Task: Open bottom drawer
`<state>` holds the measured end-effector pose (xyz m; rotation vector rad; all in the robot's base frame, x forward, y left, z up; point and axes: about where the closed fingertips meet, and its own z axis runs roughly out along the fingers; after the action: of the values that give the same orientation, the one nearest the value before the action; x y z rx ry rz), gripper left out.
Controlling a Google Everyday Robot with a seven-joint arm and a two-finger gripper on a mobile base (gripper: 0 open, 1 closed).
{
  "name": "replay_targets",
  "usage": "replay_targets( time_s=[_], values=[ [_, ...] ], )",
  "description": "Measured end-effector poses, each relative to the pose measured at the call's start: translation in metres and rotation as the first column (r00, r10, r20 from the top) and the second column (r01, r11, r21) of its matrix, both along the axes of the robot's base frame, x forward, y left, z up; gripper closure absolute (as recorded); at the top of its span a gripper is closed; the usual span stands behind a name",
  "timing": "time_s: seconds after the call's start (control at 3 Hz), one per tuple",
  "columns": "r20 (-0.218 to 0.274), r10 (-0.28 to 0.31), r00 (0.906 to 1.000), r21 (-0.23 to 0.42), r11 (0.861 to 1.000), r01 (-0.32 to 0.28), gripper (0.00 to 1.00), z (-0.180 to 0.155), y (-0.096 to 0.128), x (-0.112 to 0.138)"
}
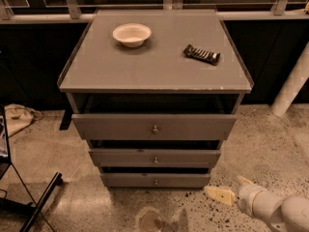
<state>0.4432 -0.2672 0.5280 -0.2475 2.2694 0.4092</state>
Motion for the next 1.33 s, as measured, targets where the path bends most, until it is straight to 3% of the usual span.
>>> replay_targets(
  time_s=[1.0,1.33],
  values=[
    [0.000,0.000,1.0000,0.000,1.000,0.000,0.87,-0.0001,0.0002,-0.0001],
    [0.000,0.000,1.0000,0.000,1.000,0.000,1.00,-0.0001,0.0003,-0.0001]
  ],
)
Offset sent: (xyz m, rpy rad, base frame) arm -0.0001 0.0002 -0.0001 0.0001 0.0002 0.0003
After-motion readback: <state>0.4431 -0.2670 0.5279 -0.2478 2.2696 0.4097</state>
